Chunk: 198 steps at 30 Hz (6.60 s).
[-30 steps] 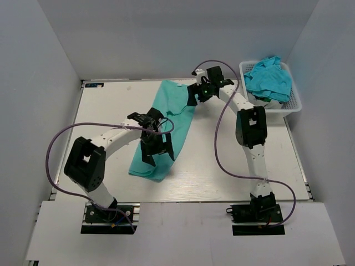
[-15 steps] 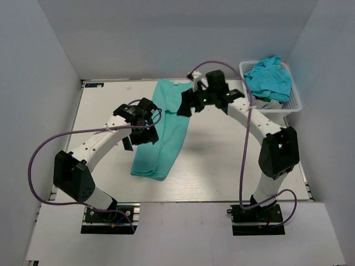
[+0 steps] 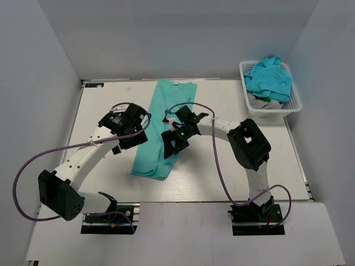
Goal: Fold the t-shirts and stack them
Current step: Rotate the tshirt 100 degrees, then grab the bottom of the folded rectangular tshirt with both arms, then fold the folded rectangular tshirt in 1/3 of the way
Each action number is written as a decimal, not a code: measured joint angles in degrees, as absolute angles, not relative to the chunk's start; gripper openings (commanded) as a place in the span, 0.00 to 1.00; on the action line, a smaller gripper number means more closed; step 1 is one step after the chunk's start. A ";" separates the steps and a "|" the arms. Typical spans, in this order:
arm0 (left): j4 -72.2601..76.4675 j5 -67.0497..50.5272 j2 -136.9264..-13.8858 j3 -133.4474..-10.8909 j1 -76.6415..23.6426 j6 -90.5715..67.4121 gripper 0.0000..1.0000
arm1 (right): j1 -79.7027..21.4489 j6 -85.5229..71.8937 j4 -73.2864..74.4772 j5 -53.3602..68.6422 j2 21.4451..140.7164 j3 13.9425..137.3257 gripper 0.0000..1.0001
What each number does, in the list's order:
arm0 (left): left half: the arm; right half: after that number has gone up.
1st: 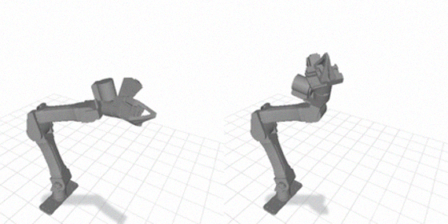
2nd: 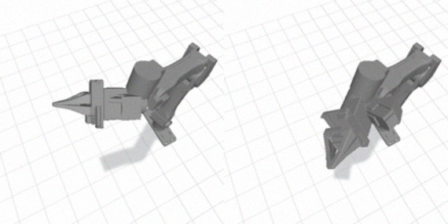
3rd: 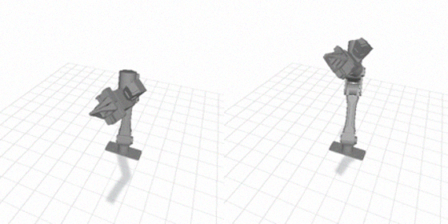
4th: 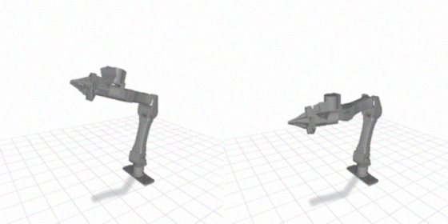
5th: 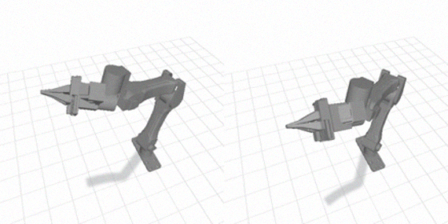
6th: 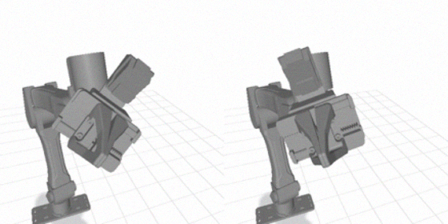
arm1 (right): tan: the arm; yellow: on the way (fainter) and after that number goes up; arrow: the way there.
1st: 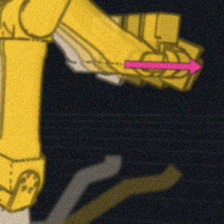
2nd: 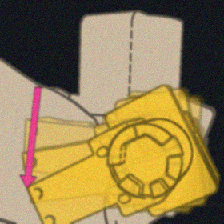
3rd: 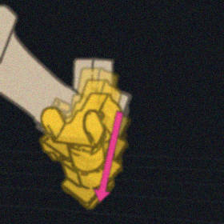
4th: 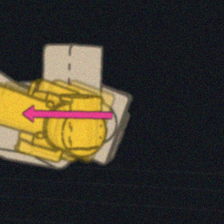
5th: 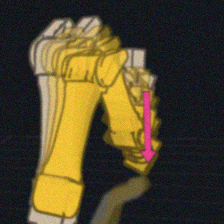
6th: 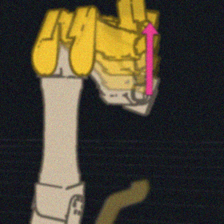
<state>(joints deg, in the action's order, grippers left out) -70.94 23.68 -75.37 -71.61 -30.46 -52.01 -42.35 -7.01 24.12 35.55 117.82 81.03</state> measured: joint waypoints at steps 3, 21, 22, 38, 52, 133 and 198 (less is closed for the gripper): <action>-70.54 22.92 -75.68 -69.76 -30.46 -52.16 1.00 | -41.67 -7.77 24.73 34.35 117.82 81.21 0.90; -54.61 -1.06 -81.65 -58.35 -32.12 -40.51 1.00 | -37.39 -10.33 33.04 14.87 96.68 69.47 0.90; -53.23 -3.49 -81.67 -56.71 -32.71 -39.94 1.00 | -37.39 -10.94 33.04 14.52 94.45 69.45 0.90; -48.23 -12.19 -92.27 -53.71 -46.87 -38.15 0.83 | -29.10 -19.88 38.48 1.39 69.10 48.03 0.90; -50.94 -8.45 -99.46 -58.04 -51.57 -38.19 0.58 | -28.60 -17.76 40.12 9.32 67.16 41.04 0.90; -62.22 11.68 -110.56 -100.88 -34.13 -45.23 0.00 | -40.77 -4.84 36.12 -13.10 98.63 80.90 0.00; -54.59 3.79 -127.61 -114.98 -17.43 -32.95 1.00 | -28.67 -5.45 29.78 13.28 120.18 102.10 0.90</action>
